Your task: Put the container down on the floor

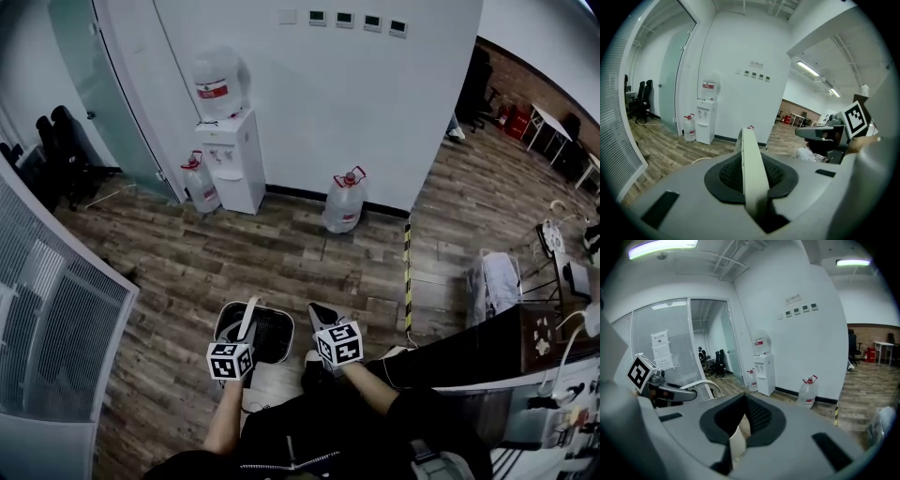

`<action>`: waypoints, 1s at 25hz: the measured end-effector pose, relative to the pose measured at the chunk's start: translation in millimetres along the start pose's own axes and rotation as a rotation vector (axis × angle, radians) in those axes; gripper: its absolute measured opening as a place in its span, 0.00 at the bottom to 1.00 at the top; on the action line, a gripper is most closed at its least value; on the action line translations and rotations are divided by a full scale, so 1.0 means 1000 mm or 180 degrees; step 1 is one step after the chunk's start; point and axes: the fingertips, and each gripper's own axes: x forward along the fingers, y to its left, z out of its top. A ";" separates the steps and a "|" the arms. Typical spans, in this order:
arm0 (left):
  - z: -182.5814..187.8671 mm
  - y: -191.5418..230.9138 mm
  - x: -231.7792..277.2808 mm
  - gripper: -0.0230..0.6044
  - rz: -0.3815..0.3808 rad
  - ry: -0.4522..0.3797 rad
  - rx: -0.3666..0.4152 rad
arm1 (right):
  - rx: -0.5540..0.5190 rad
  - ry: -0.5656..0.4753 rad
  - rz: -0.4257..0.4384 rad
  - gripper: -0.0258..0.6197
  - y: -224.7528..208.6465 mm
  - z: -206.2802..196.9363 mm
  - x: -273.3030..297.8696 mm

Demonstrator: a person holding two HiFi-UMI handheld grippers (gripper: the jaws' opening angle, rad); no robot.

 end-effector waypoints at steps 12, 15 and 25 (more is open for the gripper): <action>0.047 0.011 0.068 0.14 -0.0001 -0.0009 -0.0017 | -0.0011 -0.0062 -0.0104 0.06 -0.062 0.045 0.048; 0.058 0.011 0.081 0.14 0.0005 -0.0029 -0.0062 | -0.0019 -0.0075 -0.0093 0.06 -0.072 0.054 0.057; 0.088 0.016 0.110 0.14 0.0032 -0.0068 -0.0103 | 0.0008 -0.0079 -0.0062 0.06 -0.097 0.071 0.083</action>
